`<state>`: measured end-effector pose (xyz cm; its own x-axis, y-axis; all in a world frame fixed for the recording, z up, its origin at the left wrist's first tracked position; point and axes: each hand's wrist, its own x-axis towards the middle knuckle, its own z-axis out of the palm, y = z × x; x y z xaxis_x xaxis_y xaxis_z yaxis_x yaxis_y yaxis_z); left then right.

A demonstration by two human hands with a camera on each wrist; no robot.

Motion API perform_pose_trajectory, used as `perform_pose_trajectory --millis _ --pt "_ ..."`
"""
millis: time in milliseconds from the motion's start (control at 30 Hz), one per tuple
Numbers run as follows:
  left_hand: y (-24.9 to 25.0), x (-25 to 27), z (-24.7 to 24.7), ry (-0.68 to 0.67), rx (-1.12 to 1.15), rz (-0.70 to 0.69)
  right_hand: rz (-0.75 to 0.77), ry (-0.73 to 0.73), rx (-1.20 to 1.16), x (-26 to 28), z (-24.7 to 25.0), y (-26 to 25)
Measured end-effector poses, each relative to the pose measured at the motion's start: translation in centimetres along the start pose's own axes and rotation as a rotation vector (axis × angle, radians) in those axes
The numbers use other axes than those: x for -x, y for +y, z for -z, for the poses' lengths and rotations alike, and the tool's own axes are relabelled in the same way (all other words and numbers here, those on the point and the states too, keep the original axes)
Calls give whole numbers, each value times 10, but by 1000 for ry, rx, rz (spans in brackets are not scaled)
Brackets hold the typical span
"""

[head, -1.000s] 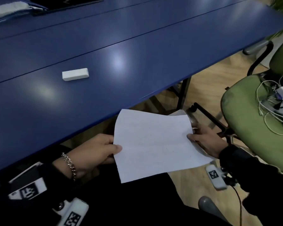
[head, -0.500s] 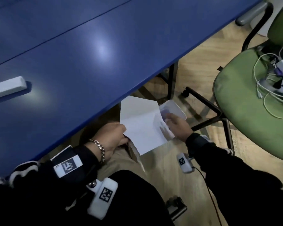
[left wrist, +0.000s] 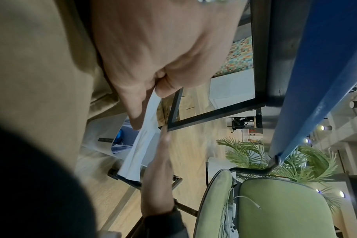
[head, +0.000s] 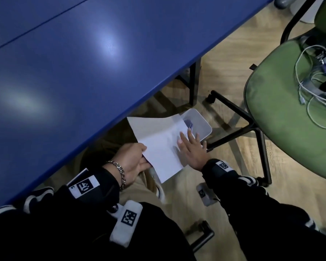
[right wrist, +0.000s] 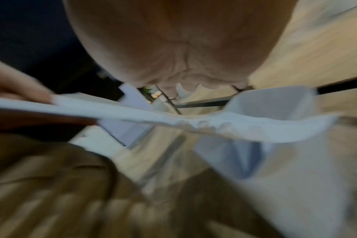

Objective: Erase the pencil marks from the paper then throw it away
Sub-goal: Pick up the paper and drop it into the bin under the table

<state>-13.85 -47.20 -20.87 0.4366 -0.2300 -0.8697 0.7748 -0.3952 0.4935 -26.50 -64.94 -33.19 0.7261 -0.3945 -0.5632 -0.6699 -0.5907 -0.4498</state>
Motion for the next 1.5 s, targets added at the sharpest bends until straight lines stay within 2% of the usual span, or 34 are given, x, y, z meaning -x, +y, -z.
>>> perform_pose_trajectory --millis 33,100,133,167,200,233,300,333,367,433,467,500,533,567,633,667,700,767,800,867,1033,1167,1233,1333,1400,1500 --pt "0 0 0 3 -6 -2 151 36 -71 5 4 -12" --pt "-1 1 0 1 -18 -10 485 18 -229 24 7 -44" --pt "-1 2 -2 -4 -25 -17 577 -28 -241 28 2 -51" --pt "-1 2 -2 -8 -29 -21 567 -75 -191 24 -6 -47" --pt "-1 4 -2 -13 -29 -24 450 -107 -85 12 -16 -37" --pt "-1 5 -2 -17 -36 -24 256 -106 52 -5 -25 -23" --pt "-2 5 1 -27 -62 -25 -102 -33 208 -32 -23 -4" --pt "-2 4 2 -27 -75 -25 -141 16 188 -43 -18 -5" --pt "-1 3 2 -24 -92 -23 -41 70 120 -45 -11 -16" --pt "-1 4 2 -34 -118 -28 373 145 -144 -30 3 -56" --pt "-1 6 1 -41 -124 -37 561 134 -258 -18 6 -76" --pt "0 8 0 -43 -126 -45 671 71 -298 -9 7 -89" --pt "1 10 -1 -45 -121 -52 675 1 -267 -5 4 -89" --pt "1 12 0 -43 -113 -61 587 -52 -150 -12 -5 -78" --pt "1 14 1 -29 -96 -79 241 -56 151 -33 -9 -41" --pt "2 15 2 -23 -84 -87 84 -26 219 -43 -6 -23" --pt "2 15 4 -7 -77 -97 13 43 201 -46 1 -10" --pt "2 13 9 23 -42 -101 -2 235 -38 -46 14 3" --pt "2 12 11 29 -18 -93 -20 268 -209 -45 16 7" --pt "0 13 15 19 15 -81 -79 158 -470 -42 16 8" --pt "2 10 23 -36 88 -133 -191 -124 -857 -69 -4 20" --pt "8 12 28 -41 112 -193 -285 -295 -1167 -47 7 -7" --pt "10 12 31 -7 124 -248 -289 -361 -1338 -42 10 0" --pt "15 9 35 74 161 -339 -357 -369 -1432 -32 20 11" --pt "17 6 36 137 224 -352 -432 -424 -1470 -23 21 25" --pt "18 6 40 153 243 -334 -350 -524 -1532 -11 20 36"
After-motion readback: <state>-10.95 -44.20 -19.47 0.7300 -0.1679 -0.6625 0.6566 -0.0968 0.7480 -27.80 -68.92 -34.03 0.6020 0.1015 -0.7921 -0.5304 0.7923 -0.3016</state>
